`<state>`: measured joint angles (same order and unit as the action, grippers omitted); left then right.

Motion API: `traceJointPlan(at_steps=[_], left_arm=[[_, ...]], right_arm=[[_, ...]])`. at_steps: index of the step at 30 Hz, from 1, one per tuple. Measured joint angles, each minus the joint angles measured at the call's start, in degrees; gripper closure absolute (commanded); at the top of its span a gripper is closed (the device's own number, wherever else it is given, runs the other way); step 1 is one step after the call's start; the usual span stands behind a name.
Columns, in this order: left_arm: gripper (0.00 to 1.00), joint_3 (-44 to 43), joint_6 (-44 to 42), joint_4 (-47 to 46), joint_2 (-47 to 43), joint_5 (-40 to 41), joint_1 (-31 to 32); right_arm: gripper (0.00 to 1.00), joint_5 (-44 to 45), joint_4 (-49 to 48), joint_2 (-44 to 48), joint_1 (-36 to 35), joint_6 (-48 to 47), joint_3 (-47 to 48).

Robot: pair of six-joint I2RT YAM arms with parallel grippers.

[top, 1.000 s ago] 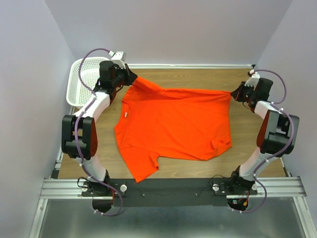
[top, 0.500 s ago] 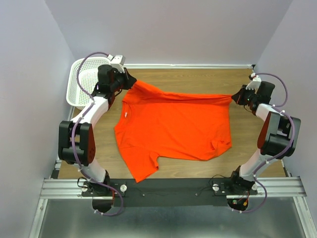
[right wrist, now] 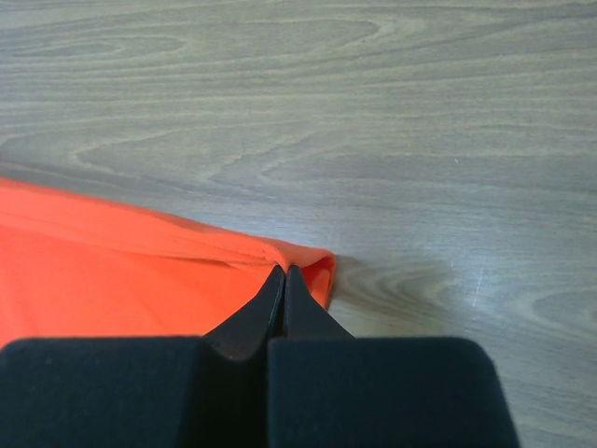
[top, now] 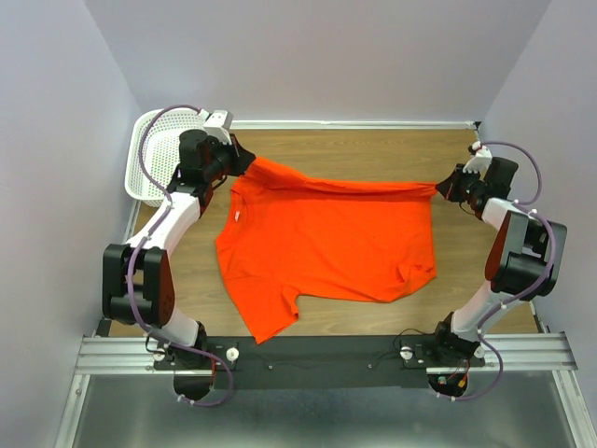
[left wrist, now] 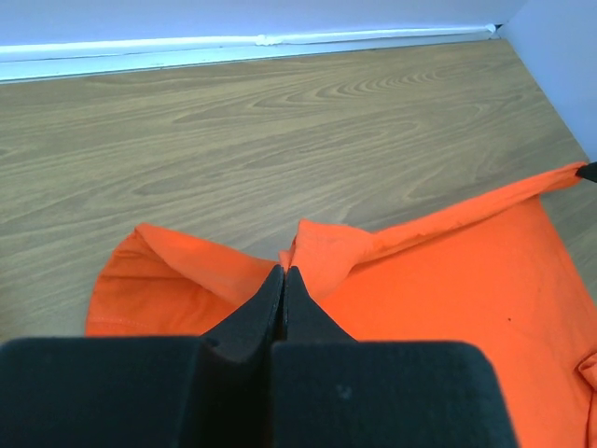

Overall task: Fold and stack the t-shirts
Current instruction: Fold the tshirt

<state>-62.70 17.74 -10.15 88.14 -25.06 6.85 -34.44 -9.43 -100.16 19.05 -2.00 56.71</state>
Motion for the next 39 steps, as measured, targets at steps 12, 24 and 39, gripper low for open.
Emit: traceJointPlan(at_steps=[12, 24, 39], left_arm=[[1.0, 3.65, 0.02, 0.04, -3.21, -0.57, 0.0], [1.0, 4.57, 0.0, 0.07, -4.57, -0.57, 0.0], [1.0, 5.2, -0.2, 0.59, -4.59, -0.57, 0.0]], right_arm=[[0.99, -1.03, 0.02, 1.86, 0.79, -1.05, -2.73], [0.99, -2.14, 0.04, 3.61, 0.96, -2.32, -5.01], [0.99, -2.78, 0.17, 4.13, 0.96, -4.0, -6.75]])
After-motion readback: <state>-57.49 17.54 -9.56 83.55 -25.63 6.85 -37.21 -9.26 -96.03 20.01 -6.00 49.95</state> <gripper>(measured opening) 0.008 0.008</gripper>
